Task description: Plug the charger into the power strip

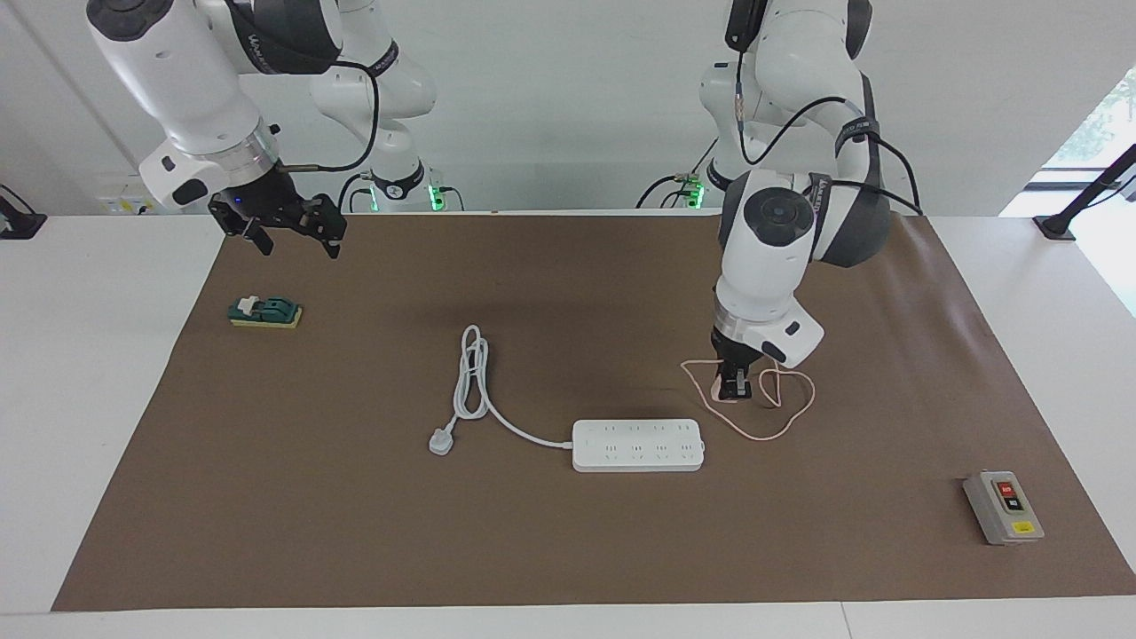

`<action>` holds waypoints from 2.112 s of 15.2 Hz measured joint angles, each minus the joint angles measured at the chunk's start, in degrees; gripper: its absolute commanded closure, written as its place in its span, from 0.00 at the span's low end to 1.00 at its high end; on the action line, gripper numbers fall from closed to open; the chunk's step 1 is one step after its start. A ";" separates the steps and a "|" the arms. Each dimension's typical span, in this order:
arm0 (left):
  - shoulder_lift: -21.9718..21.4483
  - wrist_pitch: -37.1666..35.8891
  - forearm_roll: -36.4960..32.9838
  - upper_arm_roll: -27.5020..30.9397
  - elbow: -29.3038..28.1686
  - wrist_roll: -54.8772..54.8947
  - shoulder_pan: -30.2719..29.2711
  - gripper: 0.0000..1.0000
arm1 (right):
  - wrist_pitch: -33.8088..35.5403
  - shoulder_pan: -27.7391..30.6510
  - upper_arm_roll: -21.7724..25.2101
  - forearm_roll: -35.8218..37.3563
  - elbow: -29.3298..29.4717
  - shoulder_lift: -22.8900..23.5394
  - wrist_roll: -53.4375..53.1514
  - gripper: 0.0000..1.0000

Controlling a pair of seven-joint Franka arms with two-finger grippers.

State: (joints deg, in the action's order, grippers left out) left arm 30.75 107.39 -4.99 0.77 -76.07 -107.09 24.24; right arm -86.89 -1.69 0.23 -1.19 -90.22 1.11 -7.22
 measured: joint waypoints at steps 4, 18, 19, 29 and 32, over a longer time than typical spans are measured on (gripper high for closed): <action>2.08 -0.33 -0.01 0.02 0.34 -3.09 2.63 1.00 | 0.02 0.30 0.07 0.00 0.00 -0.37 0.00 0.00; 2.65 2.12 -3.71 1.04 -2.00 -7.71 3.70 1.00 | 0.06 0.38 0.06 0.00 0.00 -1.29 0.00 0.00; 2.67 2.72 -3.98 1.04 -2.11 -7.70 3.21 1.00 | 0.06 0.38 0.06 0.00 0.00 -1.29 0.00 0.00; 3.13 8.67 -4.55 0.38 -2.89 -7.70 3.32 1.00 | 0.06 0.38 0.06 0.00 0.00 -1.29 0.00 0.00; 3.17 10.01 -4.56 0.37 -4.58 -7.70 3.32 1.00 | 0.06 0.38 0.06 0.00 0.00 -1.29 0.00 0.00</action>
State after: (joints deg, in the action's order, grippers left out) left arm 33.91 117.39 -9.55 1.14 -80.65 -114.79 27.57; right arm -86.83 -1.30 0.29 -1.19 -90.22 -0.18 -7.22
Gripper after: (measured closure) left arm 0.687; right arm 0.000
